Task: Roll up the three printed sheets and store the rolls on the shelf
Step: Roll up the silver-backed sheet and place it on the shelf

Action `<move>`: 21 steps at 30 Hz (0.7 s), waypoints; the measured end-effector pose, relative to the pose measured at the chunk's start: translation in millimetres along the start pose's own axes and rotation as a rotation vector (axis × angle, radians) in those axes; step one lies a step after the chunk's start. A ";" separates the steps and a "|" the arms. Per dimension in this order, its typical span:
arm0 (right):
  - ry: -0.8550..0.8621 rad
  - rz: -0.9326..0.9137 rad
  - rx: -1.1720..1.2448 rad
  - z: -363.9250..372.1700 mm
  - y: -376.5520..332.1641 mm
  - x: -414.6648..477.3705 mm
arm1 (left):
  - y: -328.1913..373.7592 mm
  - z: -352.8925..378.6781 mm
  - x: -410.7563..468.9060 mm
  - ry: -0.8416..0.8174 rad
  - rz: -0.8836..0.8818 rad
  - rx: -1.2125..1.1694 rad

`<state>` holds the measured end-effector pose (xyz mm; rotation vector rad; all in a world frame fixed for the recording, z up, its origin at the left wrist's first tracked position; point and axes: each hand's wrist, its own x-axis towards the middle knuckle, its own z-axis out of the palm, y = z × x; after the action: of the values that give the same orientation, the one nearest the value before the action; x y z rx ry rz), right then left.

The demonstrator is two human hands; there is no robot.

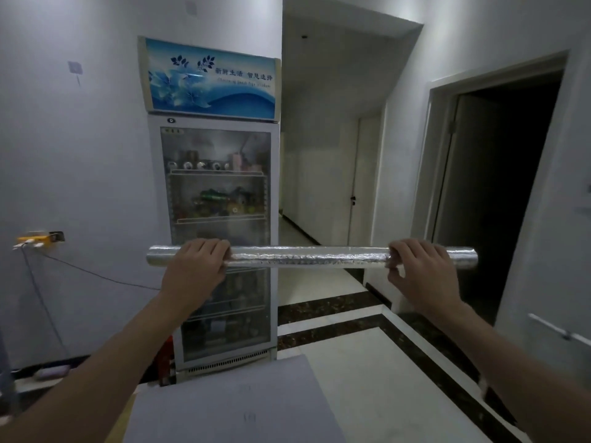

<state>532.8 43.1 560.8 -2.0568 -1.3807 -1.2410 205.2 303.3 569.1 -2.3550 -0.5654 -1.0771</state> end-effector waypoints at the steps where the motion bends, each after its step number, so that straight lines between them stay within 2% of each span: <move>1: -0.018 0.016 -0.020 -3.4 3.6 -6.3 | 4.5 6.4 2.7 -0.004 0.007 -0.032; 11: -0.087 0.172 -0.259 -74.2 86.0 -76.1 | 109.3 63.1 61.4 -0.016 0.135 -0.286; 21: -0.055 0.318 -0.519 -196.8 211.6 -170.2 | 298.1 55.1 150.9 0.110 0.325 -0.494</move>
<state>605.0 -284.3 562.2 -2.5402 -0.7491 -1.5161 491.6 122.9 579.1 -2.6476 0.1462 -1.2871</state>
